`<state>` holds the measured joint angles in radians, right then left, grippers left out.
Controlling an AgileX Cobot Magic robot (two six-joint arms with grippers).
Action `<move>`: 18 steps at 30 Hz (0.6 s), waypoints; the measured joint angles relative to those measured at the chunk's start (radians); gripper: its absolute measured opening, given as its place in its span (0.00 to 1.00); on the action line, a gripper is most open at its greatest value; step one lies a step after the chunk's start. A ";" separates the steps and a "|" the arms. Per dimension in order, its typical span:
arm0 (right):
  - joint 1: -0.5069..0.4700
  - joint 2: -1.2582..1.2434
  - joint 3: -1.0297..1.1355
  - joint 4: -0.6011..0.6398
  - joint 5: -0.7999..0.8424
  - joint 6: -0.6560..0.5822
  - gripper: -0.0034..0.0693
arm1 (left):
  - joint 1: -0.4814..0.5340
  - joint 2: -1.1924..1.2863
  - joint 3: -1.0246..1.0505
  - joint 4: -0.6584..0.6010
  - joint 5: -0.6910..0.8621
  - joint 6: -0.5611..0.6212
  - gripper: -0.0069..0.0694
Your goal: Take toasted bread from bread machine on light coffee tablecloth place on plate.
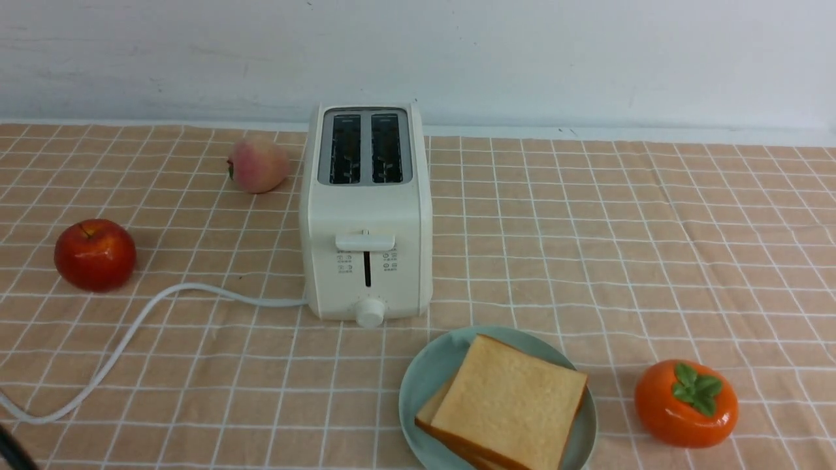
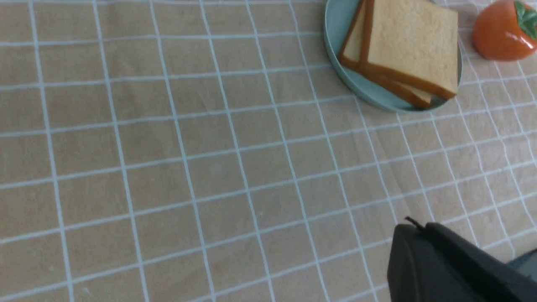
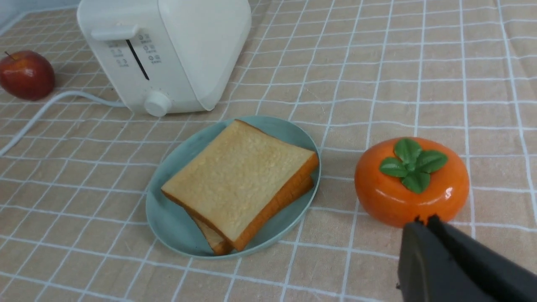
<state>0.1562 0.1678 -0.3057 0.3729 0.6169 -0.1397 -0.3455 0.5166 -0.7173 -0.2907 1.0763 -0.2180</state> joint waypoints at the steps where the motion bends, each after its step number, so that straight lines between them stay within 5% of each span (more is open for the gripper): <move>1: 0.000 0.000 0.000 0.000 0.001 0.000 0.02 | 0.000 -0.025 0.001 -0.025 0.027 -0.001 0.07; 18: 0.000 0.000 0.000 0.001 -0.008 0.000 0.03 | 0.000 -0.077 0.001 -0.031 -0.069 0.019 0.07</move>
<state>0.1562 0.1678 -0.3057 0.3737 0.6087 -0.1397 -0.3455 0.4392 -0.7165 -0.3213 1.0073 -0.1994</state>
